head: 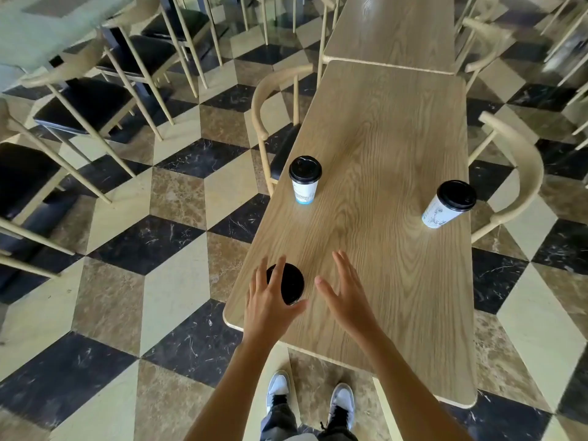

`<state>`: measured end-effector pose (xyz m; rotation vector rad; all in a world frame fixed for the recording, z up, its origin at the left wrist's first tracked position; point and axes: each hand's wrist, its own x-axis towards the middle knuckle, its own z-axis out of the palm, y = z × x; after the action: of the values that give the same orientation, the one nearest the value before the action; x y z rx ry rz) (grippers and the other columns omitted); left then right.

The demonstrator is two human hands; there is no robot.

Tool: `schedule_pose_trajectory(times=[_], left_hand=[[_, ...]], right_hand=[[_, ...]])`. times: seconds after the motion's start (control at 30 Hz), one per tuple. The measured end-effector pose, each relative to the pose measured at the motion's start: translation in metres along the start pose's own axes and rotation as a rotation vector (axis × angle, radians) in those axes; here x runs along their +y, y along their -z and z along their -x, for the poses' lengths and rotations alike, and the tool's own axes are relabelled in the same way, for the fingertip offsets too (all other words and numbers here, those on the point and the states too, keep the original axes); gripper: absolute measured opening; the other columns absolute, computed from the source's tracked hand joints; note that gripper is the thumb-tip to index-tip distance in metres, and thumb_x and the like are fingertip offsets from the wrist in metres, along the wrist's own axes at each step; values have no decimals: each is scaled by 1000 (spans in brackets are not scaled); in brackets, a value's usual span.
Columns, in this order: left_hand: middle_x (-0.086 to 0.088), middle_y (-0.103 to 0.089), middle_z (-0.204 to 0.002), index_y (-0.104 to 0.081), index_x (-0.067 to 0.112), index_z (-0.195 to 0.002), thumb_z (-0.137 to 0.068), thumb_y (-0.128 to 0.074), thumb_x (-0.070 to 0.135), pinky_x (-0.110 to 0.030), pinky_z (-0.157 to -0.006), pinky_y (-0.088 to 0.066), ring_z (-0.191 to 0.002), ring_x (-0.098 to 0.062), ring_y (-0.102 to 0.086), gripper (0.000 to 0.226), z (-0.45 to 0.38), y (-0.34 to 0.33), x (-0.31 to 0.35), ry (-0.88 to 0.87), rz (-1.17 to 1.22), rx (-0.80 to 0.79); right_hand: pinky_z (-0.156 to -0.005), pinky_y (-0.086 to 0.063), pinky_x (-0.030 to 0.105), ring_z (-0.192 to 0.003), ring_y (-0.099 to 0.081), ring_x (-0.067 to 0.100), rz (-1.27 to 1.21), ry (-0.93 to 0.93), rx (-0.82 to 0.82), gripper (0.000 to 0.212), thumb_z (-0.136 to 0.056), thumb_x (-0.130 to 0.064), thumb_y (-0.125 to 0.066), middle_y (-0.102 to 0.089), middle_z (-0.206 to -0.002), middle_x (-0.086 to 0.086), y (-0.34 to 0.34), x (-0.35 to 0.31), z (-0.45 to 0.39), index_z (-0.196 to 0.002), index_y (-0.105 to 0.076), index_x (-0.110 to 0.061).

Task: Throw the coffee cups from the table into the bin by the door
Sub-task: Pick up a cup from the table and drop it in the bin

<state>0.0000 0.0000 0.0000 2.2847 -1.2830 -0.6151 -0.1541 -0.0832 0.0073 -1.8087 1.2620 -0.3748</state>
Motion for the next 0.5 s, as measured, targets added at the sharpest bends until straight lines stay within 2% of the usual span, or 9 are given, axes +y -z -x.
schedule_pose_trajectory(times=[0.13,0.23,0.37,0.5], left_hand=[[-10,-37,-154,-37,27,-149,-73,-80,43,-54,-100,-49,-137,-37,-42,89,1,-1,-1,-13,4,69],[-11,-46,-146,-48,18,-144,-73,-83,33,-50,-93,-53,-127,-38,-50,81,3,-4,0,-20,22,97],[-12,-50,-142,-52,14,-141,-72,-85,30,-47,-93,-53,-124,-38,-52,78,3,-3,2,-16,62,134],[-9,-51,-139,-52,15,-140,-70,-83,28,-34,-91,-46,-124,-33,-51,78,2,4,10,19,156,166]], right_hand=[[-122,-15,45,-152,-5,13,4,-11,-24,79,-89,-69,-33,-6,-166,-7,-3,2,1,-154,-7,-32],[-122,-15,44,-151,-5,11,13,-17,-29,79,-89,-69,-32,-6,-166,-7,-5,4,2,-154,-7,-32],[-120,-13,38,-151,-6,10,3,-18,-36,79,-89,-66,-34,-8,-165,-7,-6,5,3,-155,-9,-30],[-117,-11,31,-150,-8,8,-4,-25,-26,76,-92,-60,-38,-10,-165,-6,-5,6,3,-155,-11,-27]])
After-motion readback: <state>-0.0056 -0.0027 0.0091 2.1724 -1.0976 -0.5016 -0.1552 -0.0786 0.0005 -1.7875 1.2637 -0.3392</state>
